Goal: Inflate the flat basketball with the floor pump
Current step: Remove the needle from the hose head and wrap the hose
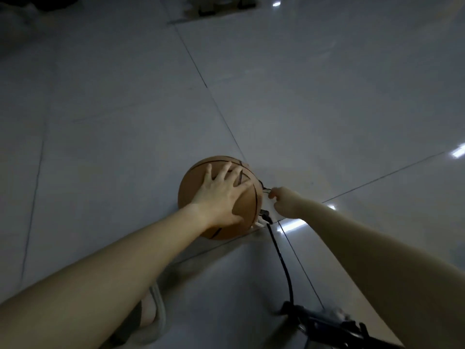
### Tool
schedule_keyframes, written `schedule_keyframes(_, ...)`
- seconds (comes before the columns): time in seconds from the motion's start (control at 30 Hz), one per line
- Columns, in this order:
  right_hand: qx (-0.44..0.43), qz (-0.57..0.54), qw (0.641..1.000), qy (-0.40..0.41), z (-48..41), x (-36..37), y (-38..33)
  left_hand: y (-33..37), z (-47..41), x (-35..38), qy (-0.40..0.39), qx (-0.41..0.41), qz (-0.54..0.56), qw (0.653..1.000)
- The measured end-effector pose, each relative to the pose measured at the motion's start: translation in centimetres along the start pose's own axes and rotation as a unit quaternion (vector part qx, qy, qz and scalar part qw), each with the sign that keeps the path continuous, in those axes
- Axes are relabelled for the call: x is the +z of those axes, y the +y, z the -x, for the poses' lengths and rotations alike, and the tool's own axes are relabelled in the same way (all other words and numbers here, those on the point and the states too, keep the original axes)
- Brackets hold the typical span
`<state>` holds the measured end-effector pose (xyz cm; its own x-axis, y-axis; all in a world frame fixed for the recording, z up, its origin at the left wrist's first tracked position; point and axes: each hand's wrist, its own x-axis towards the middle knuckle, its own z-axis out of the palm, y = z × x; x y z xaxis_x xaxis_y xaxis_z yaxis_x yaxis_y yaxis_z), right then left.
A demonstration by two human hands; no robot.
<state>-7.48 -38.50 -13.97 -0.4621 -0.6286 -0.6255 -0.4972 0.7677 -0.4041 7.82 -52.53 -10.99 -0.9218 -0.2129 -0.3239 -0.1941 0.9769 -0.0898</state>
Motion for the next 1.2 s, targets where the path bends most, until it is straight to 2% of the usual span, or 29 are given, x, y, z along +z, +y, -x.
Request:
schedule_keyframes(0.17,-0.019,-0.076,0.996,-0.051,-4.9,3.0,-0.8,-3.3,2.3,0.9,0.075,-0.063,-0.007,0.995)
schedule_keyframes(0.3,-0.045,-0.176,0.980,-0.080,-5.1,3.9,-3.3,-4.5,2.4,2.6,0.053,-0.049,-0.015,0.997)
schedule_keyframes(0.5,-0.055,-0.206,0.972,-0.099,-4.9,4.1,-4.1,-3.9,2.0,3.7,0.079,-0.058,-0.024,0.995)
schedule_keyframes(0.73,-0.062,-0.281,0.957,-0.044,-4.5,5.2,-3.1,-3.3,0.9,3.4,0.085,-0.074,-0.018,0.994)
schedule_keyframes(0.9,-0.055,-0.370,0.927,-0.007,-5.0,6.2,-3.4,-3.6,0.8,3.1,0.093,-0.089,-0.005,0.992)
schedule_keyframes(1.2,-0.041,-0.410,0.910,0.033,-5.4,6.9,-3.0,-3.2,0.3,3.0,0.091,-0.094,-0.006,0.991)
